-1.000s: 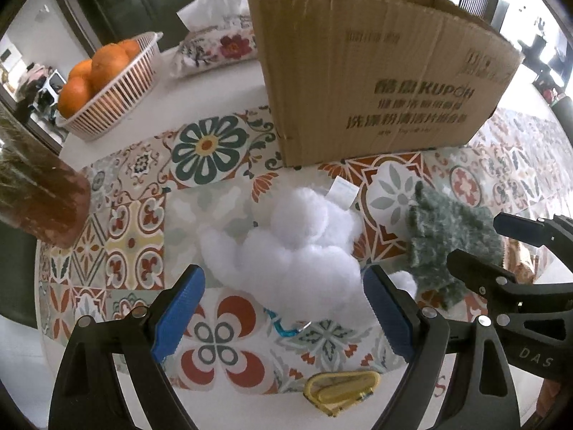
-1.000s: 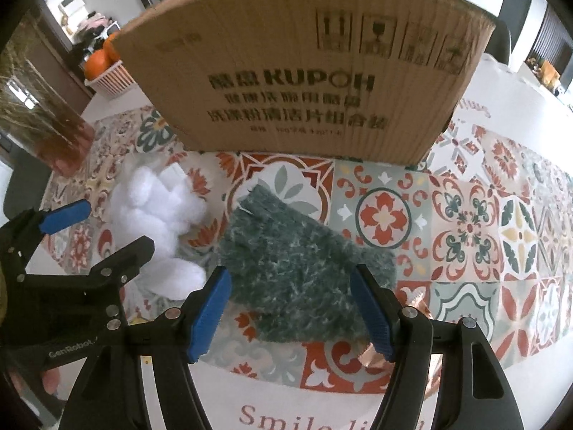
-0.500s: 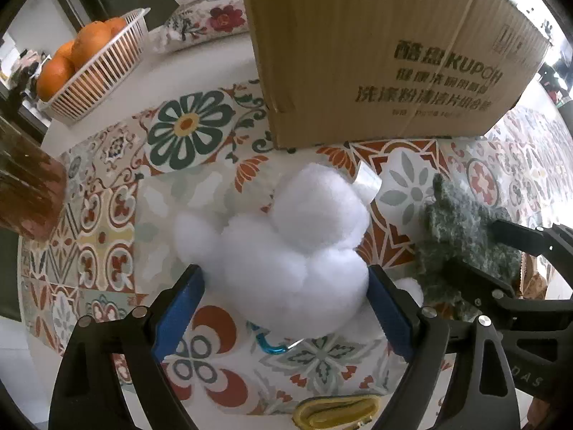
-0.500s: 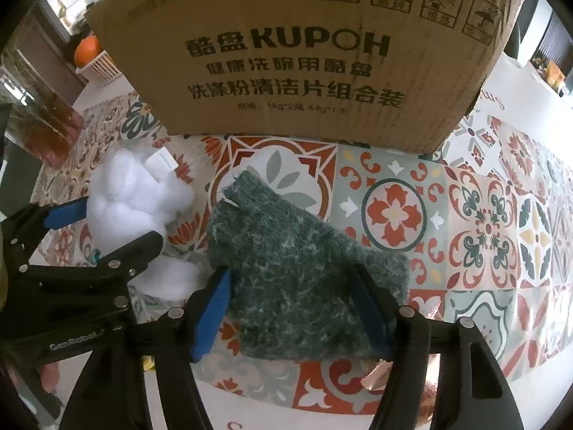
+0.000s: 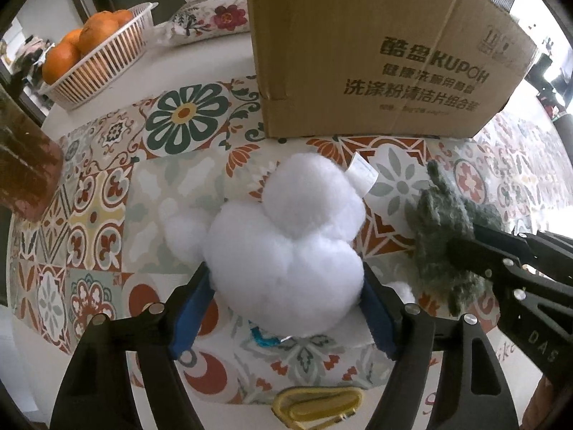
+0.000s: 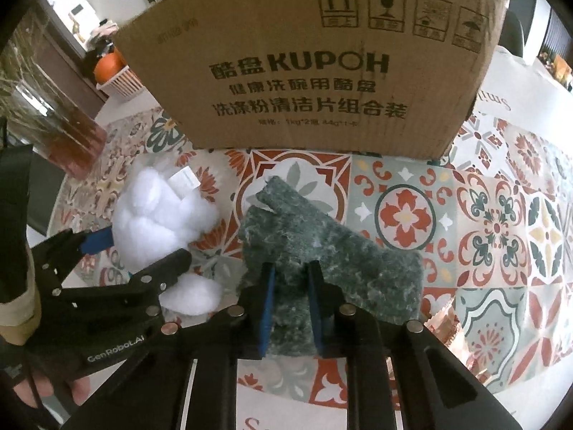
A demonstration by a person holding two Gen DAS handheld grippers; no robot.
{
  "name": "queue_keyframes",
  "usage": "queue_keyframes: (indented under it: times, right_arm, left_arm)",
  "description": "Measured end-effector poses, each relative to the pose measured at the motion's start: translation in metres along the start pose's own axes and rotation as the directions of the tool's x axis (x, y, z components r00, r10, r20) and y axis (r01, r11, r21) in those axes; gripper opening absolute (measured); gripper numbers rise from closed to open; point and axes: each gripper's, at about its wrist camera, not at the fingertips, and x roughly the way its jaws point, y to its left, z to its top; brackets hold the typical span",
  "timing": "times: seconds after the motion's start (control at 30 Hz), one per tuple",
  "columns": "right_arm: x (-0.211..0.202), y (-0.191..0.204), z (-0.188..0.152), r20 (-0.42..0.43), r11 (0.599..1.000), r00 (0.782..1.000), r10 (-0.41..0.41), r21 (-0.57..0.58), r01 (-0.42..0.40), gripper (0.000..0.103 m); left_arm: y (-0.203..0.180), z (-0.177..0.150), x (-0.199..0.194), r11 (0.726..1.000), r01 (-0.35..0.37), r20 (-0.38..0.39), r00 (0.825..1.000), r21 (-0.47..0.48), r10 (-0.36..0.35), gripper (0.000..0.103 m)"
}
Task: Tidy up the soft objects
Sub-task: 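Lift and carry the white plush and green pad over the cardboard box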
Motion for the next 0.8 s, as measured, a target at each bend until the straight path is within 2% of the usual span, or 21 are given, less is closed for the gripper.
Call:
queue_keyframes:
  times: [0.17,0.43,0.8]
  right_arm:
    - [-0.017,-0.009,-0.002,0.039,1.000,0.999,0.024,0.016,-0.025,0.018]
    - [-0.053,-0.015,-0.004,0.121,0.998,0.991,0.055,0.027,-0.059,0.017]
    - [-0.095,-0.015,-0.005,0.213,0.995,0.973,0.085,0.028,-0.093,0.017]
  left_arm:
    - [-0.006,-0.003,-0.019,1.000,-0.006,0.033,0.999,-0.007,0.006,0.077]
    - [-0.023,-0.002,-0.068,1.000,-0.015,0.136,0.991,0.003,0.014,0.077]
    - [-0.028,0.010,-0.102,1.000,0.011,0.208,0.978,-0.001,-0.011,0.077]
